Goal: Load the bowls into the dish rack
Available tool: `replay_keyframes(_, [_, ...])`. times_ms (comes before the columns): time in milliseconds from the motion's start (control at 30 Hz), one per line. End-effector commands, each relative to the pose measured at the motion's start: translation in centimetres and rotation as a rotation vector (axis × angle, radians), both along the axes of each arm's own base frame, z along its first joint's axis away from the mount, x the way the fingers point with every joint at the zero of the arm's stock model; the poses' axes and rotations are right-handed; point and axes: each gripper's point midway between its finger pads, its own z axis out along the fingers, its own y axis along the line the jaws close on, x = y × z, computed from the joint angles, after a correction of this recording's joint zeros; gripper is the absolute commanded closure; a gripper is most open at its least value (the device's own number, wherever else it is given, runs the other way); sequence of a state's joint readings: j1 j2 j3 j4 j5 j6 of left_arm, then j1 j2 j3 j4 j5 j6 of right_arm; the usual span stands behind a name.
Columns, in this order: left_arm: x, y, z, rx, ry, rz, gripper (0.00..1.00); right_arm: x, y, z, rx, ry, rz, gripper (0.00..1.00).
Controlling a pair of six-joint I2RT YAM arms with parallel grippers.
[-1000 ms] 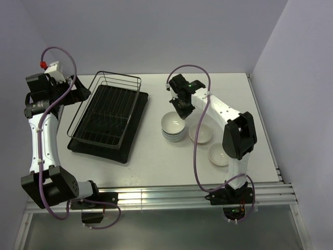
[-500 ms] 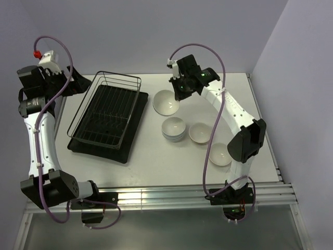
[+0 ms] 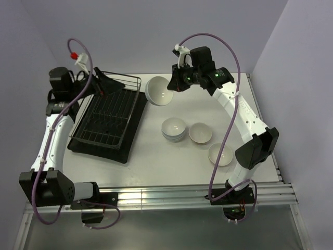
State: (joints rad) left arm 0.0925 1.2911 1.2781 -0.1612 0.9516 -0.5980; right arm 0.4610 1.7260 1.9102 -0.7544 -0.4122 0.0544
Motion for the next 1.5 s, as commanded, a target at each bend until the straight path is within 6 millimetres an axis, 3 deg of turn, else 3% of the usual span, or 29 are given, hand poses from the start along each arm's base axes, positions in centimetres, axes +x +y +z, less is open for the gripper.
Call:
replay_keyframes(0, [-2.2, -5.1, 2.0, -0.092, -0.029, -0.162, 0.00, -1.6, 1.3, 6.9, 0.177, -0.155, 0.088, 1.00])
replay_keyframes(267, [-3.4, -10.8, 0.4, -0.134, 0.057, -0.281, 0.01, -1.3, 1.5, 6.0, 0.165, -0.121, 0.084, 1.00])
replay_keyframes(367, [-3.3, -11.9, -0.1, -0.132, 0.070, -0.280, 0.00, -1.4, 1.6, 5.6, 0.166, -0.117, 0.089, 1.00])
replay_keyframes(500, [-2.9, -12.6, -1.4, -0.123, 0.125, -0.267, 0.00, -1.5, 1.6, 5.6, 0.169, -0.114, 0.094, 1.00])
replay_keyframes(767, [-3.7, -13.2, -1.7, -0.185, 0.178, -0.310, 0.00, -1.7, 1.9, 5.8, 0.181, -0.108, 0.113, 1.00])
replay_keyframes(1033, [-3.9, -13.2, -0.4, -0.209, 0.131, -0.313, 0.07, -1.9, 2.2, 5.4, 0.185, -0.091, 0.125, 1.00])
replay_keyframes(1233, [-4.0, -13.5, 0.1, -0.227, 0.134, -0.323, 0.24, -2.0, 2.3, 5.2, 0.182, -0.086, 0.127, 1.00])
replay_keyframes(1433, [-3.9, -13.8, -0.5, -0.232, 0.173, -0.333, 0.53, -1.9, 2.3, 4.9, 0.172, -0.083, 0.124, 1.00])
replay_keyframes(1467, [-3.9, -13.8, -0.6, -0.232, 0.177, -0.334, 0.65, -1.9, 2.3, 4.9, 0.170, -0.082, 0.124, 1.00])
